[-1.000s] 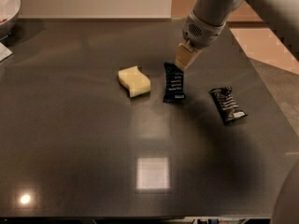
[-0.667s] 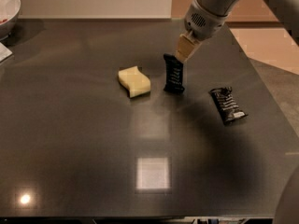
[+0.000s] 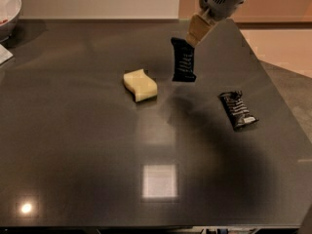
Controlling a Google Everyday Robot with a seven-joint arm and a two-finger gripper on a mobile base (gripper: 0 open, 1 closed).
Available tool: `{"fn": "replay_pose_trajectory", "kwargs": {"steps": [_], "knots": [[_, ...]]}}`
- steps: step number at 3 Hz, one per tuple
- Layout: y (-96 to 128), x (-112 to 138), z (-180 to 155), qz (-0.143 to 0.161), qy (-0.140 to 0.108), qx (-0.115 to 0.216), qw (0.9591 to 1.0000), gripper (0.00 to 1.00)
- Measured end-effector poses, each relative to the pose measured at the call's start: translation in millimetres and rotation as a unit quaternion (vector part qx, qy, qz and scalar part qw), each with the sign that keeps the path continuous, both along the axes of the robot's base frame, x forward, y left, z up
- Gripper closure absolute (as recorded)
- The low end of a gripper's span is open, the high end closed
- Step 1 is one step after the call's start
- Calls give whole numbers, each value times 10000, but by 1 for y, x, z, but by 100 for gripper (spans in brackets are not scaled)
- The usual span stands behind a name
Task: Pick rxbar blueberry
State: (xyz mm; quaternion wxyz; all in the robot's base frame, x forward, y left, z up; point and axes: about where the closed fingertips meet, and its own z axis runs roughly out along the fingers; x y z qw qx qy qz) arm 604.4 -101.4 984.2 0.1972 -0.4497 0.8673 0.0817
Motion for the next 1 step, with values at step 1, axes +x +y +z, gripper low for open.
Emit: {"fn": "replay_pose_trajectory", "kwargs": {"steps": [1], "knots": [[0,0,0,0,0,0,10000,100]]}}
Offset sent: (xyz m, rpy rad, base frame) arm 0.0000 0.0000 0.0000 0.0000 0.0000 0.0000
